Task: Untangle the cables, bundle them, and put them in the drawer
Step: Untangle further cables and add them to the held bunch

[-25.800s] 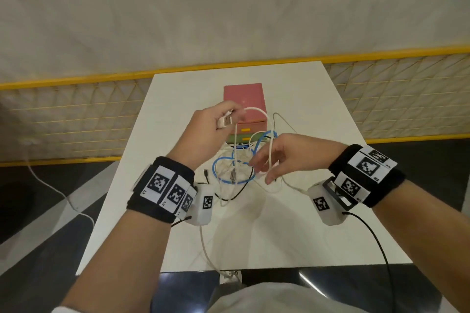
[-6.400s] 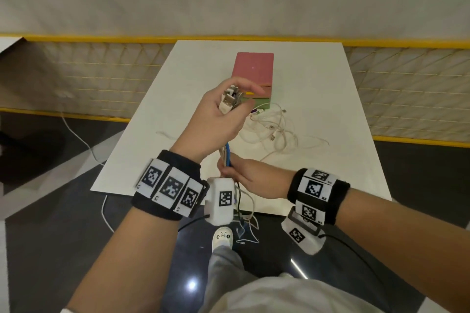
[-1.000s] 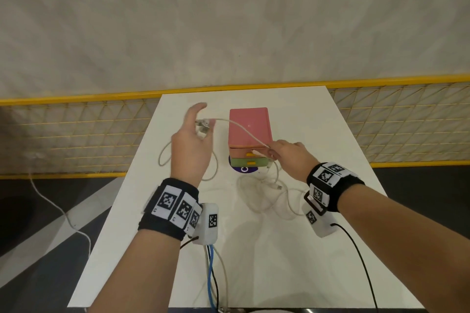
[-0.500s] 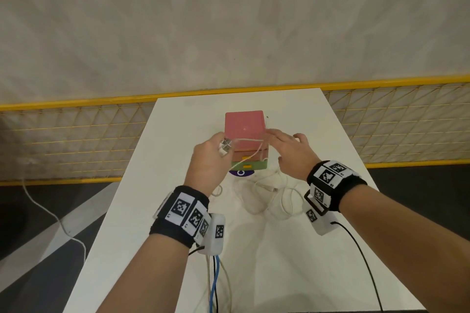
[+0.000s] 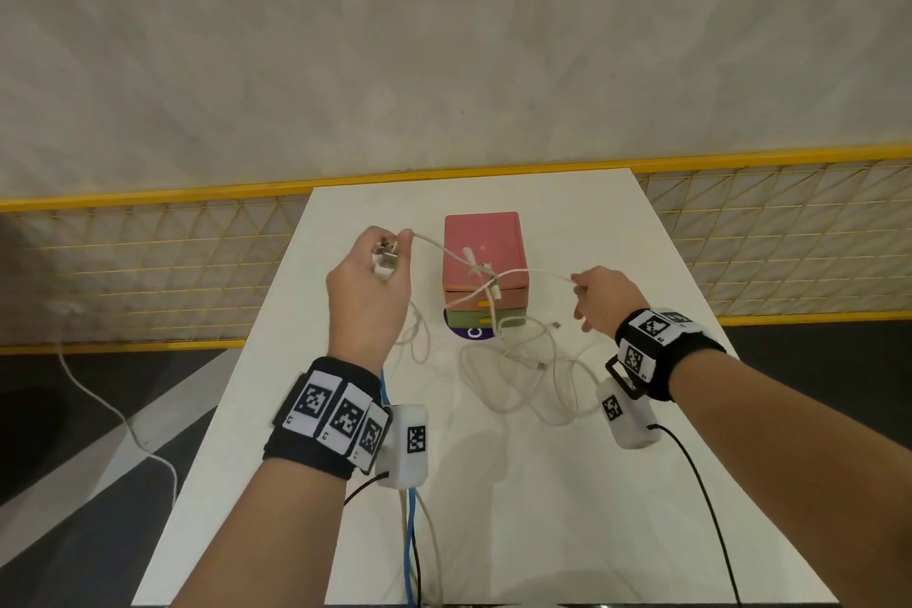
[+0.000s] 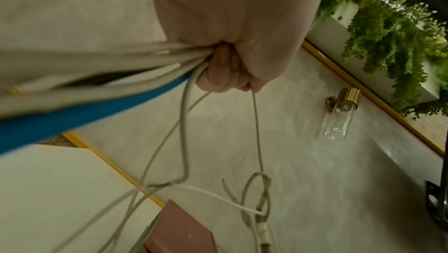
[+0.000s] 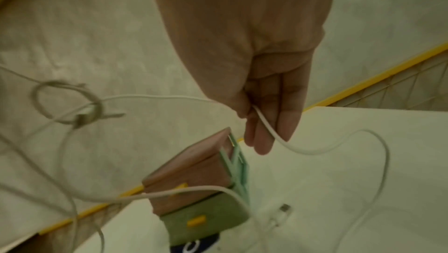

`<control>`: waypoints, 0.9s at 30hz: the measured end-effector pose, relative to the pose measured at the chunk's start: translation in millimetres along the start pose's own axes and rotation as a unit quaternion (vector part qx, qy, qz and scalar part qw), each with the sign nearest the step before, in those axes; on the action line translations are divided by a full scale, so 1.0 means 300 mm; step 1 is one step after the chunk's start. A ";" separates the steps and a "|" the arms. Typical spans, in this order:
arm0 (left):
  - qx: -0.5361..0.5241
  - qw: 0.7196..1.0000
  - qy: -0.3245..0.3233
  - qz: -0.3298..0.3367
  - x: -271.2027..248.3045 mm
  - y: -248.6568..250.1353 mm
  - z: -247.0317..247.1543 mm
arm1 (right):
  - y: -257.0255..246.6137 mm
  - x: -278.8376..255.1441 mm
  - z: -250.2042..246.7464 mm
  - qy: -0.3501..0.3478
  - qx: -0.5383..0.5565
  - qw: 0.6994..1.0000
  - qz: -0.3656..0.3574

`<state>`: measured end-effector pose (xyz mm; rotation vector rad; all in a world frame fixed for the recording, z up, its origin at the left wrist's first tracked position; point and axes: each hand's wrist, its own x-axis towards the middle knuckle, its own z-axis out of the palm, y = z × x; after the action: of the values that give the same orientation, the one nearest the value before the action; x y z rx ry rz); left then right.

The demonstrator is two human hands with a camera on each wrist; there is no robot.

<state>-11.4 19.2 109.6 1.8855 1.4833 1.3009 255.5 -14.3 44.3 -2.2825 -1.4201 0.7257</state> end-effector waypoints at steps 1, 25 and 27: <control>0.003 1.000 0.000 -0.002 0.007 -0.002 -0.006 | 0.017 0.007 0.006 0.000 -0.004 1.000 0.001; -0.049 0.998 0.020 -0.030 0.005 -0.019 -0.001 | -0.129 -0.040 0.136 0.018 0.138 0.968 -0.209; -0.058 0.997 0.026 -0.039 0.013 -0.026 -0.008 | -0.104 -0.038 0.140 0.009 0.118 0.975 -0.188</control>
<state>-17.5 25.0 106.3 1.7154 1.4586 1.3781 204.1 -9.7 29.9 -1.7685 -1.6010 0.7059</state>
